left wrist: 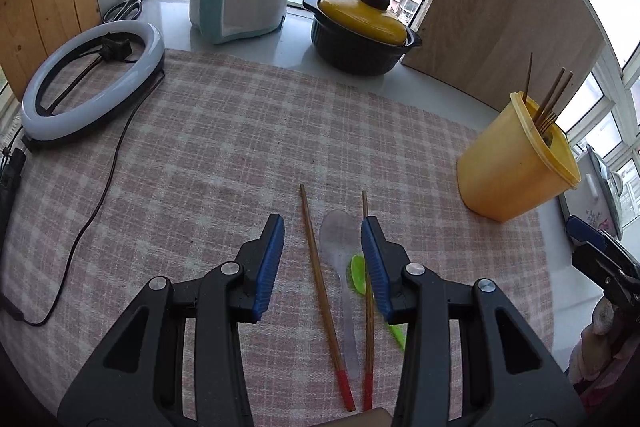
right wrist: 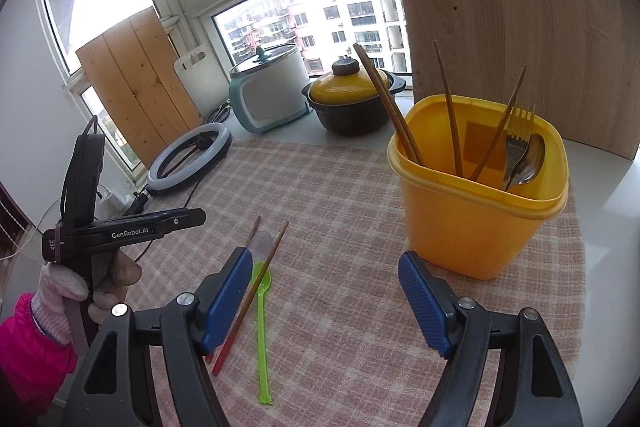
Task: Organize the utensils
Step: 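Move both open tools back to the remaining utensils on the mat, then close the left gripper on a wooden chopstick while the right gripper closes on another chopstick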
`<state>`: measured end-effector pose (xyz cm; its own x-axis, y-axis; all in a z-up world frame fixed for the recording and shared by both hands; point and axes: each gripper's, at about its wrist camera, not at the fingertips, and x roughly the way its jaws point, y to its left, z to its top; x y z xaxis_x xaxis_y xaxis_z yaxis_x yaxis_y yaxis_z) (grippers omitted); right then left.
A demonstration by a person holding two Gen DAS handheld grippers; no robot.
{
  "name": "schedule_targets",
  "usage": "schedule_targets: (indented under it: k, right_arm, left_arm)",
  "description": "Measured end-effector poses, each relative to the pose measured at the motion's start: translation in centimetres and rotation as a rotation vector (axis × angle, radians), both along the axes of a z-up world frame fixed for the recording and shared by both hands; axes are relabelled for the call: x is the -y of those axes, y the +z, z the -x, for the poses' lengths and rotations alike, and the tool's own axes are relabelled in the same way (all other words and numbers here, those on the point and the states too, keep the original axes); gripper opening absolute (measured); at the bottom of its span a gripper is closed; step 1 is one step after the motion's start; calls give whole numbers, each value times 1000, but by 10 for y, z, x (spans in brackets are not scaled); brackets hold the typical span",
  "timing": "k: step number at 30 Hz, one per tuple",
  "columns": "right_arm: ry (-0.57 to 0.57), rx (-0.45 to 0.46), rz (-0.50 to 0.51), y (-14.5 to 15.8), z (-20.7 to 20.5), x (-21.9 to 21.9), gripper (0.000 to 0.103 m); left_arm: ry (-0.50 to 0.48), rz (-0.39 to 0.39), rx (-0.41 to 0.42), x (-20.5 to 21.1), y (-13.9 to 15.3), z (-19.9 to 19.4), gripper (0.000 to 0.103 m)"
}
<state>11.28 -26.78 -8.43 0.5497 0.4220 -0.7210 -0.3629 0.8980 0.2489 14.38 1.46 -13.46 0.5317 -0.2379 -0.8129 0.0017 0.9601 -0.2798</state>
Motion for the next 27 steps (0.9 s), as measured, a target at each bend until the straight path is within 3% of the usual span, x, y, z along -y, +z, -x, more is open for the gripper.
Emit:
schedule_targets:
  k: [7, 9, 15, 27]
  right_arm:
    - [11, -106, -36, -33, -12, -25, 65]
    - [8, -142, -50, -43, -18, -30, 56]
    - [8, -228, -83, -65, -34, -44, 49]
    - [23, -261, -5, -87, -51, -78, 39]
  left_arm:
    - [-11, 34, -72, -2, -29, -5, 35]
    - [-20, 41, -87, -1, -35, -5, 35]
    - [-43, 47, -112, 3, -47, -7, 31]
    - [-74, 6, -156, 11, -68, -18, 27]
